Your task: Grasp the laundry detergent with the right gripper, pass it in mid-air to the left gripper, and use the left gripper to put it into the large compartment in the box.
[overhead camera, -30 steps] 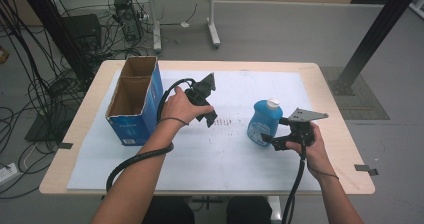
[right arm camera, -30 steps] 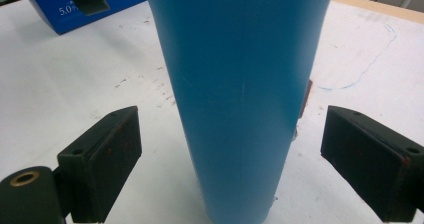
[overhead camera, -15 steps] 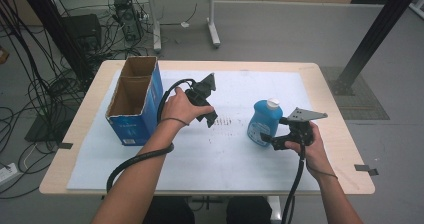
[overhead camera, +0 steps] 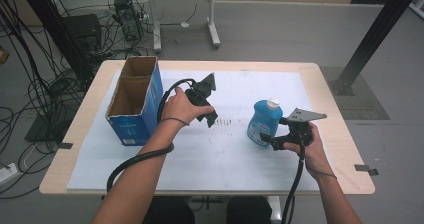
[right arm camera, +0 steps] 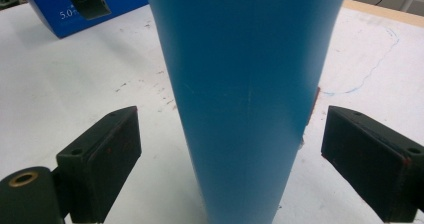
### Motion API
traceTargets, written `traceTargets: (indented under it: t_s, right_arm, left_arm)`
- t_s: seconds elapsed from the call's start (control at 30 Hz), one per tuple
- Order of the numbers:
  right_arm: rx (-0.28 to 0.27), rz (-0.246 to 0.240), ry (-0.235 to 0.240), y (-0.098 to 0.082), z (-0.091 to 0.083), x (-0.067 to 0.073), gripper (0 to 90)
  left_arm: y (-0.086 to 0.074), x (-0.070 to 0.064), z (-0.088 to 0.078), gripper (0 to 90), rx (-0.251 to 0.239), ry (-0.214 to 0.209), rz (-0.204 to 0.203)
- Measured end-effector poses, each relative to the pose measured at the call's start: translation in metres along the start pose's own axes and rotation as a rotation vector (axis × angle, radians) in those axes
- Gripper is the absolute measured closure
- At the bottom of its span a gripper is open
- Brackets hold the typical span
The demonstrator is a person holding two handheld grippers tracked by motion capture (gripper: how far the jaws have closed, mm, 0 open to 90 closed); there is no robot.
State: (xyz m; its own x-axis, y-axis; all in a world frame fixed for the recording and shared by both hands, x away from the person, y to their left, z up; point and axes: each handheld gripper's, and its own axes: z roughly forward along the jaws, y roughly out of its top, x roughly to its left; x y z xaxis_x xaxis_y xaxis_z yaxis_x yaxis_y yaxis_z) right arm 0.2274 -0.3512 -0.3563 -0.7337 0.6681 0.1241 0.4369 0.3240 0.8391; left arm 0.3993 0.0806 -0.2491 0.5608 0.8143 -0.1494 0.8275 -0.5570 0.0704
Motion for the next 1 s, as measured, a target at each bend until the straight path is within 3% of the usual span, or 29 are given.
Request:
traceTargets:
  t_s: [1.0]
  right_arm:
    - [-0.025, -0.002, -0.032, -0.009, 0.013, 0.004, 9.1]
  left_arm:
    - [0.002, -0.001, 0.001, 9.5, 0.001, 0.003, 0.000]
